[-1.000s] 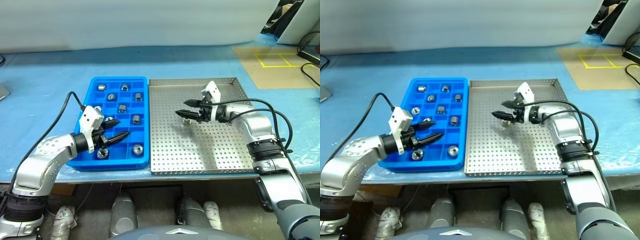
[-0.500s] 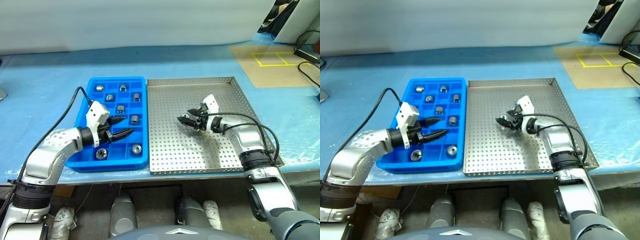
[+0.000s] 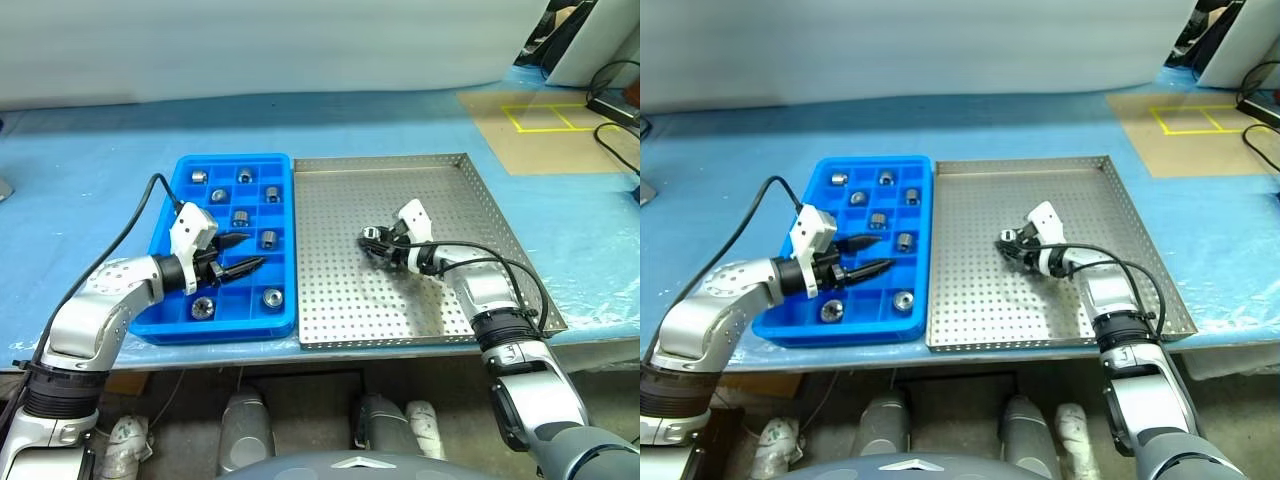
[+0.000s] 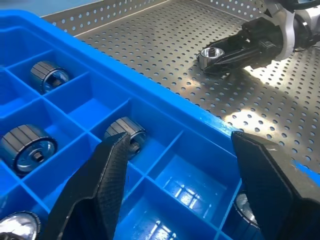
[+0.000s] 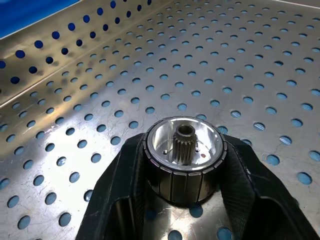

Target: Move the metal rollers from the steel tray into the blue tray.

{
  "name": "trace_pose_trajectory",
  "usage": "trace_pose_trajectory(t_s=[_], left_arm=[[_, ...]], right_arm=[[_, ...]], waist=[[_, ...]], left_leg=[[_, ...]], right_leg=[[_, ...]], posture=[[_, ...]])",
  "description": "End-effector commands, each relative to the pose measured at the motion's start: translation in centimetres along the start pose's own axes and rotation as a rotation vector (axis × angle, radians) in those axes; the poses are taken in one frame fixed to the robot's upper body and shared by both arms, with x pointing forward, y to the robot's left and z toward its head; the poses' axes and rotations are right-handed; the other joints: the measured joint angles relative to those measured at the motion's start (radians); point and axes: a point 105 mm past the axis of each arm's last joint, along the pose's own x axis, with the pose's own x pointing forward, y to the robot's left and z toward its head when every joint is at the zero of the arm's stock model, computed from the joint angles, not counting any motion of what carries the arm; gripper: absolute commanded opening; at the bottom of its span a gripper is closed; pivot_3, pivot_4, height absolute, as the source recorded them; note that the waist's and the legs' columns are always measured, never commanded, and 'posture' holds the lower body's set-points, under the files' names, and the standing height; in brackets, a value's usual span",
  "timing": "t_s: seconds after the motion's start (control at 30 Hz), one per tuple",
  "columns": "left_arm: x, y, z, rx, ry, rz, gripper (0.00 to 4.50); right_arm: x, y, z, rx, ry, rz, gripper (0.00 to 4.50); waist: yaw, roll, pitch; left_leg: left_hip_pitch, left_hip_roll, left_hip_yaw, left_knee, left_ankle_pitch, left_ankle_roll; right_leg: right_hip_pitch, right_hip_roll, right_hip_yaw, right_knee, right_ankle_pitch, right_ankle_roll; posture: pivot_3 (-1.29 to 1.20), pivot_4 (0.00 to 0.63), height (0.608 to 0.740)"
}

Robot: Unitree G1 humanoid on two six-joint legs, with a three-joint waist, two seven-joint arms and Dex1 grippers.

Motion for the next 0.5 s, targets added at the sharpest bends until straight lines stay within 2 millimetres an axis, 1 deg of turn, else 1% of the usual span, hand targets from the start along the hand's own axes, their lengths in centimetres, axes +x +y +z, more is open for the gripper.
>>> trace_pose_trajectory(t_s=[0.03,0.1,0.23,0.3,0.33,0.4,0.43,0.5], left_arm=[[-1.2,0.6,1.1,0.047,-0.022,0.032,3.42],[-2.0,0.9,1.5,0.057,-0.029,0.054,3.42],[-4.5,2.1,2.1,0.071,-0.02,0.107,3.42],[-5.8,2.9,2.3,0.078,-0.012,0.156,3.42],[-6.3,3.2,2.4,0.081,-0.006,0.172,3.42],[-7.3,3.4,2.3,0.085,0.006,0.202,3.42],[-7.6,3.5,2.3,0.086,0.01,0.215,3.42],[-8.0,3.3,2.3,0.078,0.005,0.226,3.42]], right_arm=[[0.8,0.8,2.7,-0.062,-0.076,0.034,1.66],[1.2,1.5,4.8,-0.067,-0.13,0.075,1.66],[2.3,4.1,9.6,-0.105,-0.244,0.191,1.66],[3.3,6.6,11.6,-0.1,-0.29,0.293,1.66],[3.7,7.7,12.2,-0.095,-0.304,0.34,1.66],[5.1,10.5,12.9,-0.07,-0.308,0.443,1.66],[5.8,11.8,13.0,-0.066,-0.305,0.486,1.66],[7.0,14.2,12.5,-0.067,-0.271,0.571,1.66]], waist=[[-0.002,0.0,0.0],[-0.002,0.0,0.0],[-0.002,0.0,0.0],[-0.002,0.0,0.0],[0.001,0.0,0.0],[0.004,0.0,0.0],[0.005,0.0,0.0],[0.007,0.0,0.0]], left_leg=[[0.0,0.0,0.0,0.0,0.0,0.0],[0.0,0.0,0.0,0.0,0.0,0.0],[-0.001,0.001,0.0,-0.001,0.0,0.0],[0.0,0.001,0.0,-0.001,0.0,0.0],[0.0,0.002,0.0,-0.001,0.0,0.0],[0.0,0.002,0.0,-0.002,0.0,0.0],[0.0,0.002,0.0,-0.003,0.0,0.0],[-0.001,0.001,-0.001,-0.004,0.0,0.0]], right_leg=[[0.0,0.0,0.0,0.0,0.0,0.0],[0.0,0.0,0.0,0.0,0.0,0.0],[-0.001,0.0,-0.001,0.0,0.0,0.0],[-0.001,0.0,-0.001,0.0,0.0,0.0],[-0.001,0.0,-0.001,0.0,0.0,0.0],[-0.001,0.0,-0.001,-0.001,-0.001,-0.001],[-0.001,0.0,-0.002,-0.001,-0.001,-0.001],[-0.001,0.0,-0.003,-0.001,-0.001,-0.001]], posture=[[0.08,0.15,0.74],[0.1,0.15,0.74],[0.13,0.15,0.74],[0.16,0.15,0.74],[0.16,0.15,0.74],[0.2,0.15,0.74],[0.21,0.15,0.74],[0.24,0.15,0.74]])
